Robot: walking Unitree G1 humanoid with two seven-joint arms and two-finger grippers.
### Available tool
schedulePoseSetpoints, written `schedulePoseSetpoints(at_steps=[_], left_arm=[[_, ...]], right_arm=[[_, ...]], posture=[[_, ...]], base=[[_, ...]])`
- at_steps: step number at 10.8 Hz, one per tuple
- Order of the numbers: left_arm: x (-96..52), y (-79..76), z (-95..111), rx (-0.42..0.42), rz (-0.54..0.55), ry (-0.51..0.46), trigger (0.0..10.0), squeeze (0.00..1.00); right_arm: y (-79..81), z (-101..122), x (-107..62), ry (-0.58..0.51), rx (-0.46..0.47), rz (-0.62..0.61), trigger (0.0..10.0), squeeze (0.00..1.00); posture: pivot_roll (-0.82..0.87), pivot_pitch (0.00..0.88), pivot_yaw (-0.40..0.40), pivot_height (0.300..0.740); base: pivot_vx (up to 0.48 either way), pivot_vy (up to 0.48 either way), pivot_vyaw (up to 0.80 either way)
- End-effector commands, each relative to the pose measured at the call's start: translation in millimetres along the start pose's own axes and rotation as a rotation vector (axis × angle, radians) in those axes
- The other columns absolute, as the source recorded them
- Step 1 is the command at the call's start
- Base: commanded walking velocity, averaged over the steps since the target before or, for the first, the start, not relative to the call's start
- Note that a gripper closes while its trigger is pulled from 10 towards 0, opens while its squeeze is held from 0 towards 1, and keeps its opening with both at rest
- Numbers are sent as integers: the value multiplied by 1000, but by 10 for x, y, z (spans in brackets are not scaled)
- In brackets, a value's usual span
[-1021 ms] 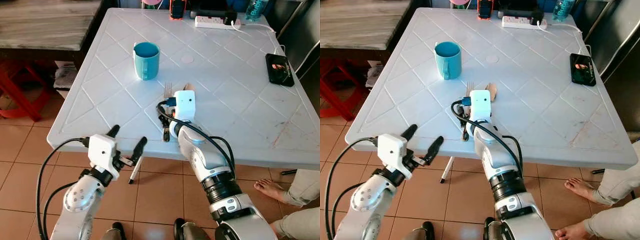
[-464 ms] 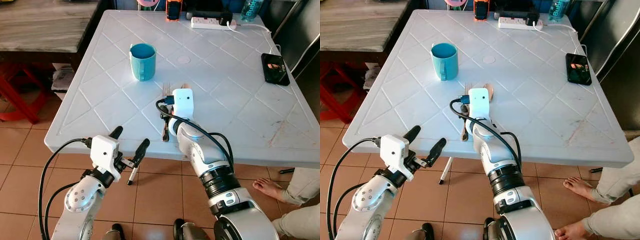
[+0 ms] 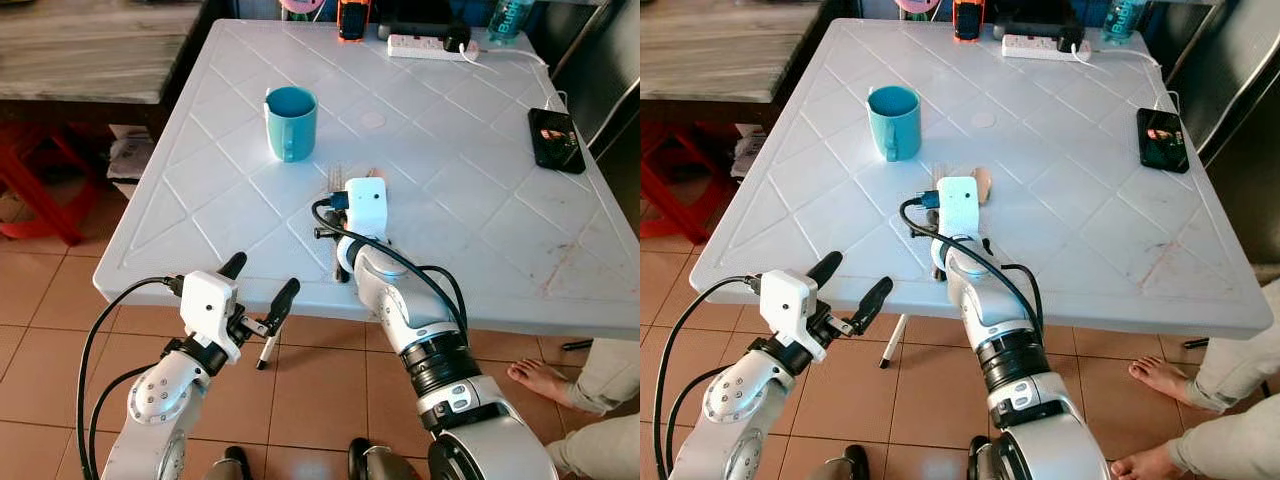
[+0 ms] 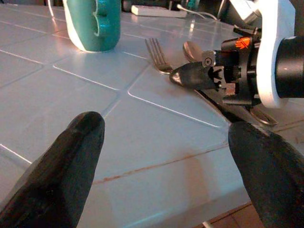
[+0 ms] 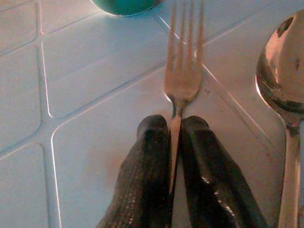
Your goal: Setting the table
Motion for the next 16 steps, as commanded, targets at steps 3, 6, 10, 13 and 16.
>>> schedulePoseSetpoints(at_steps=[3, 6, 10, 13, 16], left_arm=[[-14, -24, -26, 8, -13, 9, 10000, 0], [67, 175, -4, 61, 135, 15, 10000, 0], [158, 254, 16, 68, 226, 13, 10000, 0], [185, 335, -20, 84, 317, 56, 10000, 0], [205, 383, -65, 40, 352, 87, 10000, 0]], right_arm=[[-217, -357, -57, 129, -12, -76, 0, 0], [-234, -6, -177, -104, -113, -43, 0, 0], [-268, 234, -439, -307, -141, -27, 0, 0], [-290, 374, -568, -399, -151, -16, 8118, 0], [-452, 435, -746, -467, -165, -37, 10000, 0]], posture=[[-28, 269, -8, 740], [-32, 265, 2, 740], [-50, 259, 8, 740], [-53, 253, 9, 740], [-56, 249, 7, 740]], base=[[0, 0, 0], [0, 0, 0], [0, 0, 0], [0, 0, 0], [0, 0, 0]])
Point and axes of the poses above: a point about 5 cm out from each wrist's last joint towards the gripper, its own x axis pointing out of the wrist towards the gripper, its own z axis along the axis of the wrist's last joint, y = z × x, the point moved 1 cm from there along x, pointing out of the wrist towards the gripper, and after that the axes turned 15 degrees about x, right-handed, at the moved point
